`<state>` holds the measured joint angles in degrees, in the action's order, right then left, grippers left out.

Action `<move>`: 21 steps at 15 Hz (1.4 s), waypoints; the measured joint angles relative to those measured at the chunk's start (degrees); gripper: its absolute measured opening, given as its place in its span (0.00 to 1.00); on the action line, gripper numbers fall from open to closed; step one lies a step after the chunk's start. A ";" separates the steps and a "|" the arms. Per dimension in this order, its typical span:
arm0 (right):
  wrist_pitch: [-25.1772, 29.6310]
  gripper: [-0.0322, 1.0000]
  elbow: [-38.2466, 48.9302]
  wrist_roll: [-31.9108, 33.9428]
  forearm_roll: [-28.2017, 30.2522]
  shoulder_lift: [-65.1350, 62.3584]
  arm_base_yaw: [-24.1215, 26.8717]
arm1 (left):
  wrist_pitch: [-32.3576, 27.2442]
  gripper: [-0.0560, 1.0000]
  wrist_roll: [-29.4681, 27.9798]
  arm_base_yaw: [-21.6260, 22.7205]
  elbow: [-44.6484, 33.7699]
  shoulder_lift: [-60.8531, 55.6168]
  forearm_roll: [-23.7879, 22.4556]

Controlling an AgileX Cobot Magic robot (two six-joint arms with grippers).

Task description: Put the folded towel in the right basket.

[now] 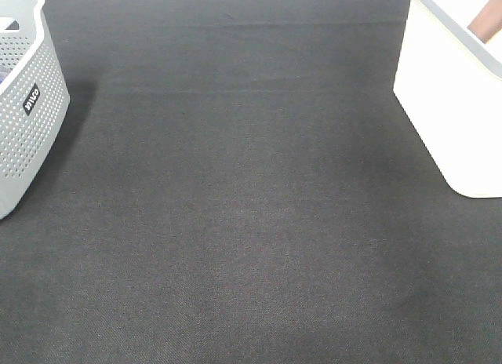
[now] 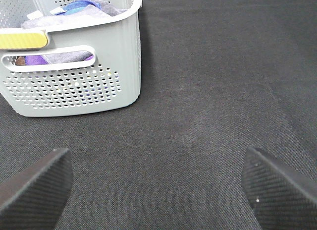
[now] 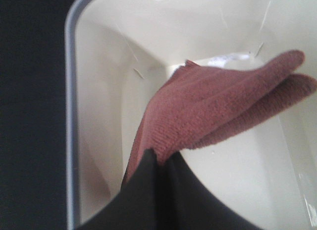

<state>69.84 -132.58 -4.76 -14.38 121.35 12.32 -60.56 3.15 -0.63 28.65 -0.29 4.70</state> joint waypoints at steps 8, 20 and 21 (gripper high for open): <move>0.17 0.68 0.00 3.72 1.20 3.44 0.00 | 0.00 0.88 0.00 0.00 0.00 0.00 0.00; 0.17 0.71 7.28 3.72 3.72 -12.72 -11.57 | 0.00 0.88 0.00 0.00 0.00 0.00 0.00; 0.17 0.71 10.77 3.72 3.78 -15.07 -11.97 | 0.00 0.88 0.00 0.00 0.00 0.00 0.00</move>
<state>70.02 -121.81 -1.03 -10.60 106.28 0.34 -60.56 3.15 -0.63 28.65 -0.29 4.70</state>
